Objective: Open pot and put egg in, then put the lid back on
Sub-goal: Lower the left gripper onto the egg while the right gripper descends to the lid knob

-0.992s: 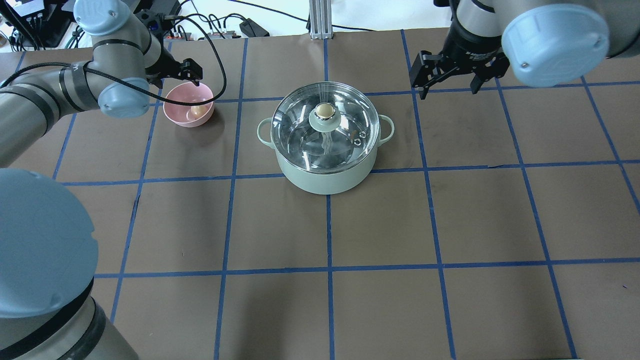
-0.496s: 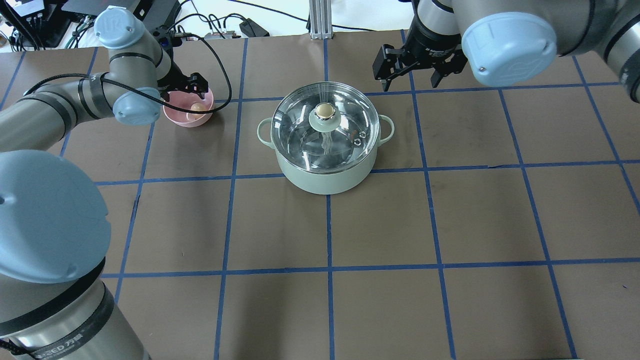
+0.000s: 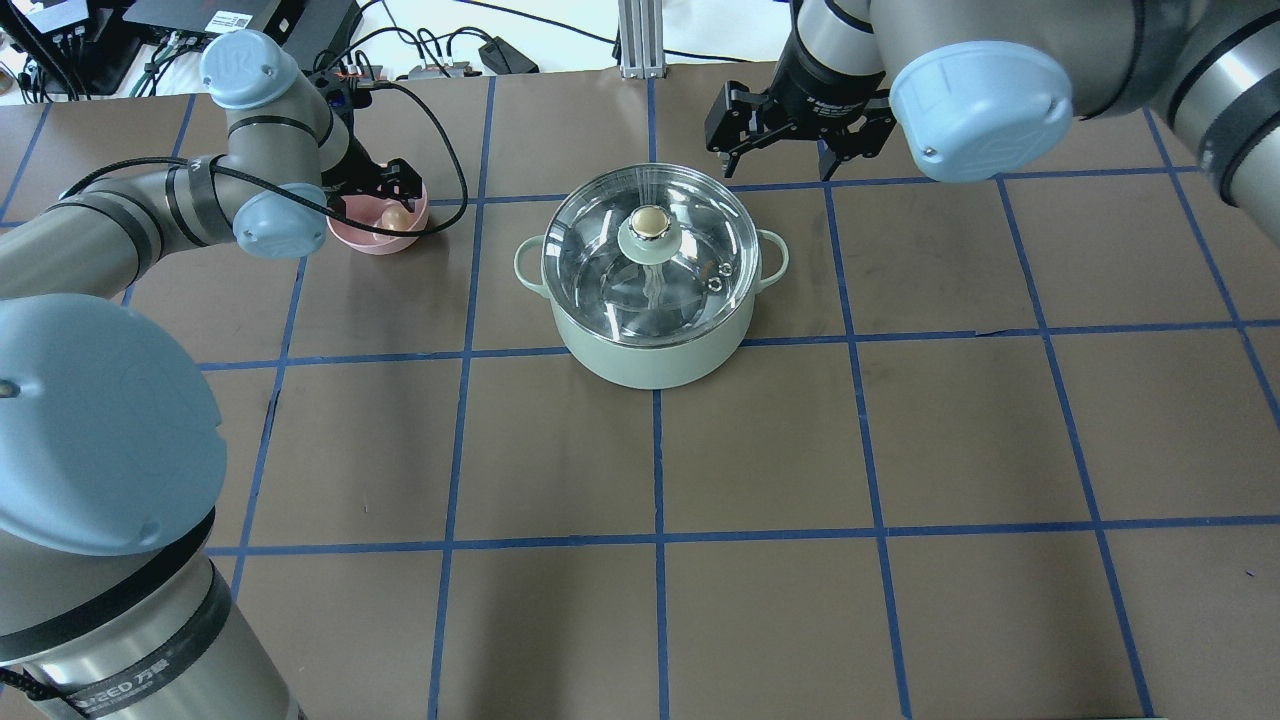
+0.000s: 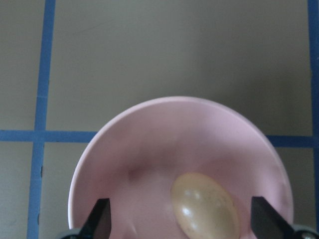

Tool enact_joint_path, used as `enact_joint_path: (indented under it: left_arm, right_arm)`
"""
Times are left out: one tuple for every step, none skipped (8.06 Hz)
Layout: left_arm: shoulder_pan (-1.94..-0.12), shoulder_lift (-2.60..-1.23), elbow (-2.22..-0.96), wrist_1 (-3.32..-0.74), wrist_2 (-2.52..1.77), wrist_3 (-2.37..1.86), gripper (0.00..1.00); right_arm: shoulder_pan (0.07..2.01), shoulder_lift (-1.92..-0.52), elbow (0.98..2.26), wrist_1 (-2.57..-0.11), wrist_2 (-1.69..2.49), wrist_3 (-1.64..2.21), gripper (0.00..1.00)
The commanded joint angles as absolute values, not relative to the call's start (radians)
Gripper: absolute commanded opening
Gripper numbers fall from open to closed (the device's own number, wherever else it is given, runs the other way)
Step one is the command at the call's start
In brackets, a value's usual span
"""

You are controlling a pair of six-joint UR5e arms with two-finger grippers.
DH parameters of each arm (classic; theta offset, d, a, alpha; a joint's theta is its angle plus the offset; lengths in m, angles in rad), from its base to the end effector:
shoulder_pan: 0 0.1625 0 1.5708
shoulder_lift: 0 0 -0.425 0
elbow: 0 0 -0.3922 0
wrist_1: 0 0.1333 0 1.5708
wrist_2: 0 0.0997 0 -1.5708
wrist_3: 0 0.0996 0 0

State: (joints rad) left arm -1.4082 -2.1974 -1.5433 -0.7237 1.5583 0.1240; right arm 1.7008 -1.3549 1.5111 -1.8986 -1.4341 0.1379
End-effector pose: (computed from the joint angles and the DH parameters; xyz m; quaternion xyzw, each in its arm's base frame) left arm -0.0204 -0.7068 0.2135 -0.0184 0.9921 -0.1233 0.0115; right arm 0.2226 -0.5695 0.4364 -0.0019 0.9940 -0.0756 0.0789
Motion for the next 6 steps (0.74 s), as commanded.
enact_joint_path:
  left_arm:
    - [-1.408, -2.200, -1.545, -0.747, 1.555, 0.141, 1.00]
    - [-1.408, -2.203, -1.546, -0.753, 1.554, 0.140, 1.00]
    - [-1.408, -2.207, -1.546, -0.753, 1.554, 0.141, 1.00]
    - [-1.408, -2.209, -1.546, -0.755, 1.554, 0.143, 1.00]
    - [-1.408, -2.209, -1.546, -0.755, 1.554, 0.152, 1.00]
    - [-1.408, -2.212, -1.546, -0.755, 1.552, 0.152, 1.00]
  right_arm:
    - [1.755, -1.295, 1.447, -1.891, -1.475, 0.225, 1.00]
    - [1.793, -1.251, 1.398, -1.861, -1.517, 0.259, 1.00]
    - [1.814, -1.205, 1.369, -1.861, -1.522, 0.302, 1.00]
    - [1.819, -1.178, 1.361, -1.864, -1.526, 0.307, 1.00]
    - [1.834, -1.167, 1.358, -1.864, -1.526, 0.324, 1.00]
    - [1.845, -1.163, 1.351, -1.864, -1.523, 0.346, 1.00]
